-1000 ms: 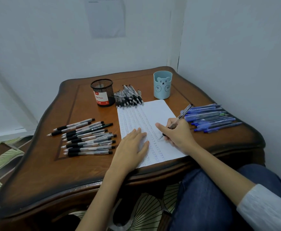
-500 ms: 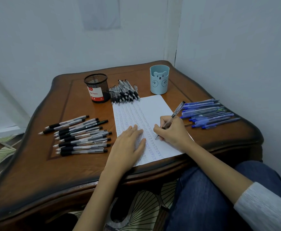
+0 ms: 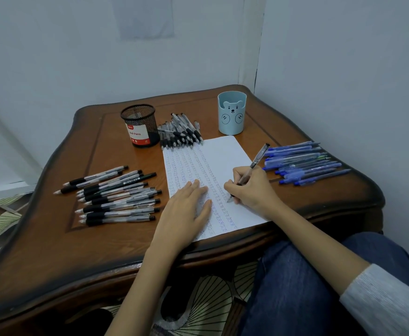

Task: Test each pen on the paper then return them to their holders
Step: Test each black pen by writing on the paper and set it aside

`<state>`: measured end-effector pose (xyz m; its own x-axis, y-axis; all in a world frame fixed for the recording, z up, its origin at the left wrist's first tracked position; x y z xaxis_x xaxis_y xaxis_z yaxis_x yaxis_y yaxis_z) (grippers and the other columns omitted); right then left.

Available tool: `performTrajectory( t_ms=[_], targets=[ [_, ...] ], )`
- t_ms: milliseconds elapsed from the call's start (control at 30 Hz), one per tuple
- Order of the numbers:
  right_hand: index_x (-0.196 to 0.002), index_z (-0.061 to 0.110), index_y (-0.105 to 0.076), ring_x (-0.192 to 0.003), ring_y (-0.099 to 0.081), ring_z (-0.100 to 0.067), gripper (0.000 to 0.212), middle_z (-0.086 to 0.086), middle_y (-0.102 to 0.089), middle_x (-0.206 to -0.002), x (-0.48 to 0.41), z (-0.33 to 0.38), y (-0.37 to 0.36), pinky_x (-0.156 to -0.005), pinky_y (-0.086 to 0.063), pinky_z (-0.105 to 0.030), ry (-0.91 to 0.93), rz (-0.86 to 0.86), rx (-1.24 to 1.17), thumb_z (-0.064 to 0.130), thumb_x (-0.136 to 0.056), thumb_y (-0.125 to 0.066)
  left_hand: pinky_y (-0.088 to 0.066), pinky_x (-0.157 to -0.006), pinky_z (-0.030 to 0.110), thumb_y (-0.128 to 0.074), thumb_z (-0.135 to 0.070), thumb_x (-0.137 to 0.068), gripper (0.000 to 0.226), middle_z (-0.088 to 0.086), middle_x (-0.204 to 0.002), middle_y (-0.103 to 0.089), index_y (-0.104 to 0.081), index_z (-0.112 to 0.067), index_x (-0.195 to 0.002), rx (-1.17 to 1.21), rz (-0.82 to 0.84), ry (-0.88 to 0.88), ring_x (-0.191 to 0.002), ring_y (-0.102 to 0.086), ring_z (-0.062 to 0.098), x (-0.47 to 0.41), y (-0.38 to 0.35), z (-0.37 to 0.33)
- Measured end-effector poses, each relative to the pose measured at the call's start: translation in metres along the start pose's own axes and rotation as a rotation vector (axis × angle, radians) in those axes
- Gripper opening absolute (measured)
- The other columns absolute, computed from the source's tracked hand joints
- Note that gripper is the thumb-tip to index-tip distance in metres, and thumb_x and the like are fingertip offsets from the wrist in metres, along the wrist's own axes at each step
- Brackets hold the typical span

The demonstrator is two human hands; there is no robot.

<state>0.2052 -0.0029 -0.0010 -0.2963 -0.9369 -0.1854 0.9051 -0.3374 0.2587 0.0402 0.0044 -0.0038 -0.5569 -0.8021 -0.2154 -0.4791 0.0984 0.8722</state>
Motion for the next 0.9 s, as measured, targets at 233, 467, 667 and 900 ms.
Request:
performTrajectory(
  t_ms=[233,467,667,900],
  targets=[
    [-0.058,0.007,-0.039,-0.038,-0.05,-0.017,0.035,-0.009,-0.036,-0.05,-0.0001,-0.0004,0.0019,-0.04,-0.037,-0.021,-0.004,-0.009,-0.01,-0.007,-0.083,-0.059,-0.012,-0.114,0.023,-0.042,-0.04,-0.099,0.047,-0.003,-0.155,-0.028,-0.042,-0.023,-0.142,0.003,-0.001,0.0,-0.144,-0.019,0.009,0.0001,-0.0005,0.0005],
    [-0.056,0.007,-0.038,-0.037,-0.05,-0.017,0.037,-0.008,-0.035,-0.05,0.0,-0.0009,0.0023,-0.042,-0.039,-0.024,0.0,-0.007,-0.034,-0.008,-0.083,-0.06,-0.013,-0.115,0.024,-0.041,-0.041,-0.099,0.047,-0.003,-0.155,-0.028,-0.042,-0.023,-0.143,-0.002,0.0,-0.001,-0.144,-0.019,0.008,0.0003,-0.0011,0.001],
    [-0.054,0.009,-0.035,-0.036,-0.047,-0.017,0.039,-0.006,-0.031,-0.048,-0.0015,-0.003,0.0008,-0.043,-0.036,-0.026,0.01,-0.015,-0.03,-0.01,-0.08,-0.058,-0.013,-0.115,0.024,-0.041,-0.041,-0.099,0.048,-0.003,-0.155,-0.027,-0.041,-0.024,-0.143,-0.006,0.004,0.002,-0.144,-0.019,0.009,0.0,-0.0013,0.0018],
    [-0.057,0.007,-0.037,-0.038,-0.048,-0.016,0.035,-0.008,-0.033,-0.052,0.0005,-0.0005,0.0011,-0.042,-0.037,-0.022,0.055,-0.038,0.031,-0.008,-0.08,-0.058,-0.011,-0.114,0.021,-0.04,-0.041,-0.099,0.048,-0.004,-0.156,-0.026,-0.04,-0.024,-0.144,-0.01,0.005,0.0,-0.144,-0.017,0.008,0.0001,-0.0007,0.0011]
  ],
)
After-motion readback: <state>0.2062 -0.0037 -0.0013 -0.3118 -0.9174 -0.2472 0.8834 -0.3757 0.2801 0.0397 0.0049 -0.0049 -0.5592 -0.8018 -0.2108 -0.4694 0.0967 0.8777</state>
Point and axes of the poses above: each hand's wrist, its own x-axis away from the middle knuckle, its own y-axis out of the back of the hand, z = x × y, the point moved 7 cm from there along -x, towards the middle knuckle
